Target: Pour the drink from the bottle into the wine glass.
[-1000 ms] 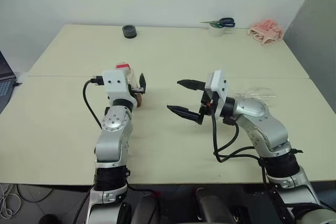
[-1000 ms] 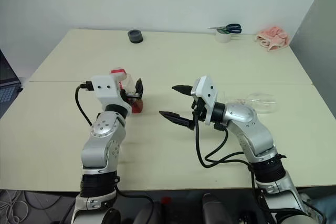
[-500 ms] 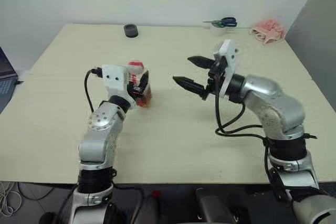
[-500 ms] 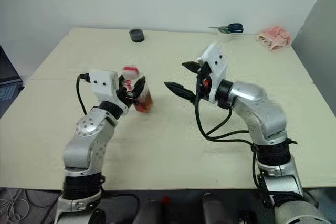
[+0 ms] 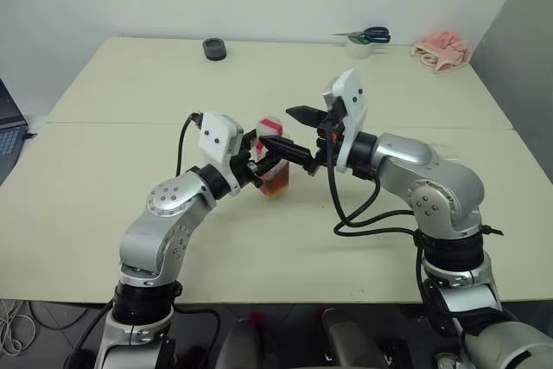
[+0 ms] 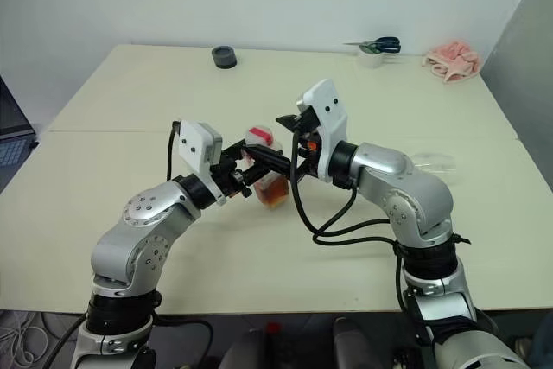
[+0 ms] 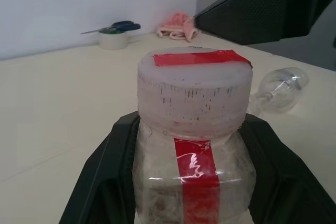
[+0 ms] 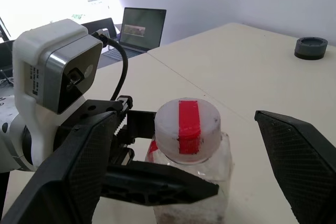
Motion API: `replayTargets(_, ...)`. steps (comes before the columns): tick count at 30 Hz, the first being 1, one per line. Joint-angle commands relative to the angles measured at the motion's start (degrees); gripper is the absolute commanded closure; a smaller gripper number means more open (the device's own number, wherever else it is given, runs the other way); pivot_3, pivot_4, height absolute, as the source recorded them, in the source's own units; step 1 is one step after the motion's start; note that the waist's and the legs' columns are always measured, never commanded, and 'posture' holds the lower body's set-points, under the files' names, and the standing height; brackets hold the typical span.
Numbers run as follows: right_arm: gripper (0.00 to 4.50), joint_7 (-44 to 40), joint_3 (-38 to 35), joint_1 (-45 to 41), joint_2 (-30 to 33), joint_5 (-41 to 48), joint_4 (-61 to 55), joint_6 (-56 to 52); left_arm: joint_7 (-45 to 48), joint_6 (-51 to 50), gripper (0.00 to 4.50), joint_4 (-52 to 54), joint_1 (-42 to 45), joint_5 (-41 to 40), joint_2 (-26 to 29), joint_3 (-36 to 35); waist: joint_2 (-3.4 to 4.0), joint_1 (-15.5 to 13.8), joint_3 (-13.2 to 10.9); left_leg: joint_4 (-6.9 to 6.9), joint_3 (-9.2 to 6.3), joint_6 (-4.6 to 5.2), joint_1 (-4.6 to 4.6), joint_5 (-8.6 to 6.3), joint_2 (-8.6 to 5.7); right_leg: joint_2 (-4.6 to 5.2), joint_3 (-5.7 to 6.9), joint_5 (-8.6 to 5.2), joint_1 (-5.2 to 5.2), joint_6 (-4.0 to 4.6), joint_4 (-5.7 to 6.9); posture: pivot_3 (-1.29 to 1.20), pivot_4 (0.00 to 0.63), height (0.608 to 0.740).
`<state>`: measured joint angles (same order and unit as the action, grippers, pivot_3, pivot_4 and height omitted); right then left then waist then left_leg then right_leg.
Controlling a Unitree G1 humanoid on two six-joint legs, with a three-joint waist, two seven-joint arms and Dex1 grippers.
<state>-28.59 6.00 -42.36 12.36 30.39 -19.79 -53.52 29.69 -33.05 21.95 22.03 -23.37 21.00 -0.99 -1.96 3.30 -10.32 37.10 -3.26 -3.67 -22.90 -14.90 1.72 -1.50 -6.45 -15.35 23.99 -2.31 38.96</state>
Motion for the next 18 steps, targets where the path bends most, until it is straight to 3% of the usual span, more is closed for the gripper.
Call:
replayTargets(1,0.0,1.32,0.68,-1.16,-0.89,-0.46,0.04,0.54,0.28,2.87,2.33,1.53,1.01,1.23,0.03,1.34,0.0,0.0,0.0,-0.01,0.0,0.0,0.0,0.0,0.0,0.0,0.0,0.0,0.01,0.0,0.0,0.0,0.15,0.74)
replayTargets(4,0.0,3.18,1.0,-1.38,-1.86,-1.64,1.22,1.2,-0.3,2.96,2.33,2.08,0.74,1.34,-0.71,2.39,0.0,-0.01,0.0,-0.01,0.0,0.0,-0.01,0.0,0.0,0.0,-0.01,0.0,0.01,0.0,0.01,0.0,0.15,0.74)
replayTargets(6,0.39,3.44,1.05,-1.35,-2.23,-2.05,1.32,1.85,-0.36,3.09,2.33,2.25,0.6,1.51,-0.91,2.8,0.0,-0.01,0.0,0.0,0.0,0.0,-0.02,0.0,0.0,0.0,-0.01,0.0,0.02,0.0,0.01,0.0,0.15,0.74)
replayTargets(13,2.54,3.59,0.81,-1.38,-2.61,-2.61,1.81,3.58,-0.29,3.34,2.33,1.94,0.21,1.86,-1.01,2.87,0.0,0.02,0.0,-0.02,-0.01,0.0,-0.03,0.0,0.0,0.0,0.0,0.0,0.04,0.0,0.02,0.0,0.15,0.74)
replayTargets(16,2.6,1.58,1.82,-1.13,-1.48,-3.4,3.43,5.32,0.1,3.35,2.33,1.93,0.13,1.76,-0.78,2.7,0.0,0.01,0.0,0.0,0.01,0.0,-0.03,0.0,0.0,0.0,-0.01,0.0,0.04,0.0,0.02,0.0,0.15,0.74)
replayTargets(18,2.6,-5.5,3.49,-1.5,0.89,-3.21,6.6,9.19,0.92,3.21,2.33,1.81,0.5,0.99,-0.62,2.34,0.0,0.01,0.0,0.0,0.01,0.0,-0.03,0.0,0.0,0.01,0.0,0.0,0.04,0.0,0.02,0.0,0.15,0.74)
